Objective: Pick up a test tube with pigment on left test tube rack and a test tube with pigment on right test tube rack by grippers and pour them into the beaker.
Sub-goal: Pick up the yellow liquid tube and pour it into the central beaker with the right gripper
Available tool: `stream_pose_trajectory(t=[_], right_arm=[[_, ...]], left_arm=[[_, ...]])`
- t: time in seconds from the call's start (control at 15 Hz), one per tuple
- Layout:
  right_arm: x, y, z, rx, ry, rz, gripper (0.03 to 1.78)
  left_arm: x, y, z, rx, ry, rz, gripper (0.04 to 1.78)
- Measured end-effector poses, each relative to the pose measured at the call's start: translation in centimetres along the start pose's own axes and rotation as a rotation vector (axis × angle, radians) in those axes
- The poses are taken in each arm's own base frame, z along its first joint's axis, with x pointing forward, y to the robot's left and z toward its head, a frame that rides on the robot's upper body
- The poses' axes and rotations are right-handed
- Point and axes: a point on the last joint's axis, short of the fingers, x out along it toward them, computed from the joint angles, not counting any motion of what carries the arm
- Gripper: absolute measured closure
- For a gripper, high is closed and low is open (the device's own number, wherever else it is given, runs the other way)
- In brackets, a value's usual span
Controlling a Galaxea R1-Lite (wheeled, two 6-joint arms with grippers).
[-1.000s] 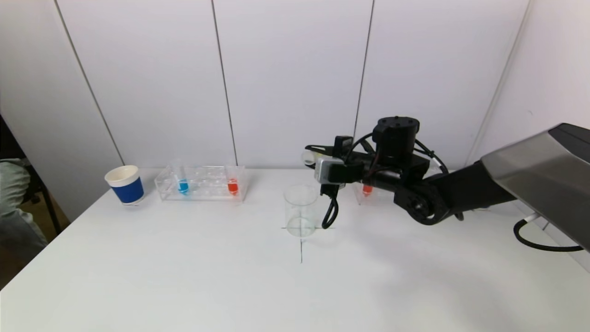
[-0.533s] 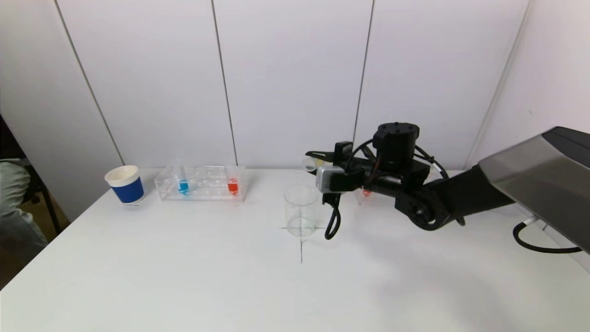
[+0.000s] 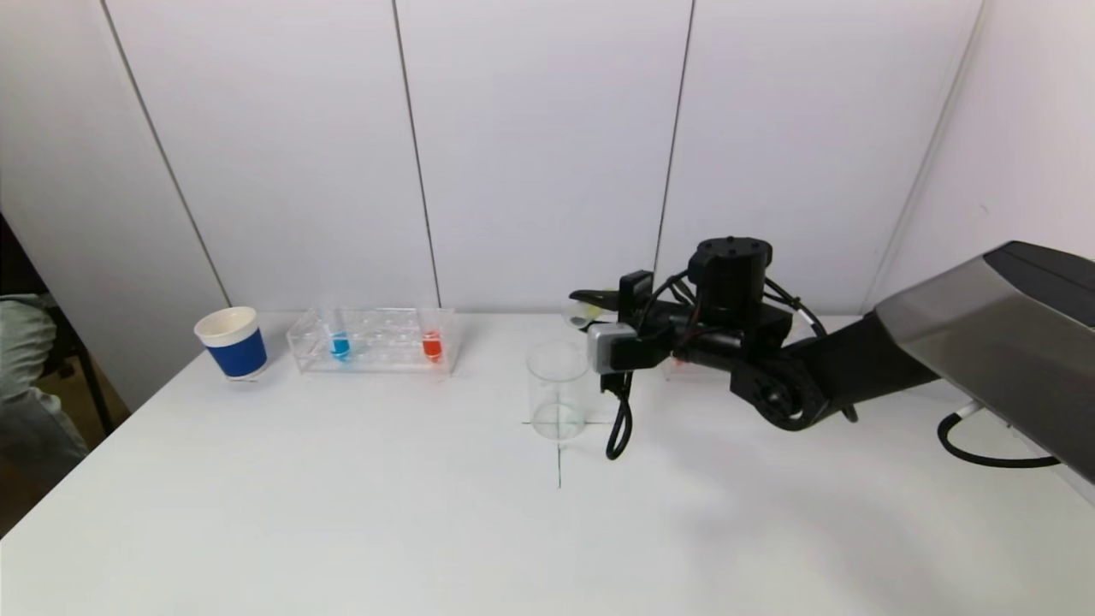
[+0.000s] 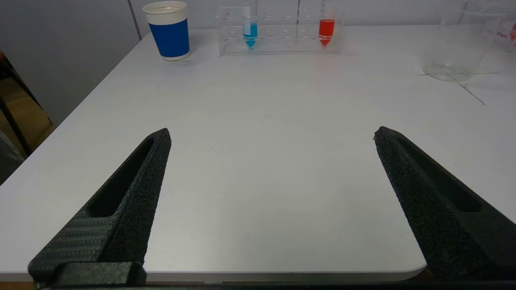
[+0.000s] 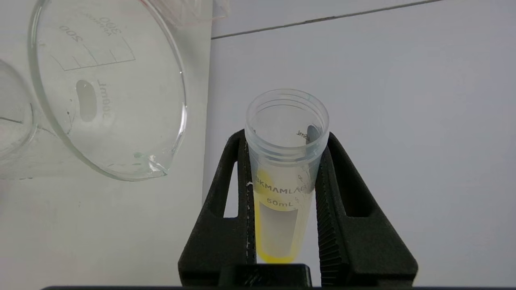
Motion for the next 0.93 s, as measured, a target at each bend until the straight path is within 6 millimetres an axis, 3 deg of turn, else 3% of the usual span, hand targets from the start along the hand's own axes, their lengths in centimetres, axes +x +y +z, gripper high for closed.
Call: stream_pose_trajectory(t=[0.93], right_arm=[[0.83,0.0,0.17,-0.17,0.039,0.024,1.33]], left_arm=[[0.0,0.0,0.0,0.0,0.0,0.0,0.06]])
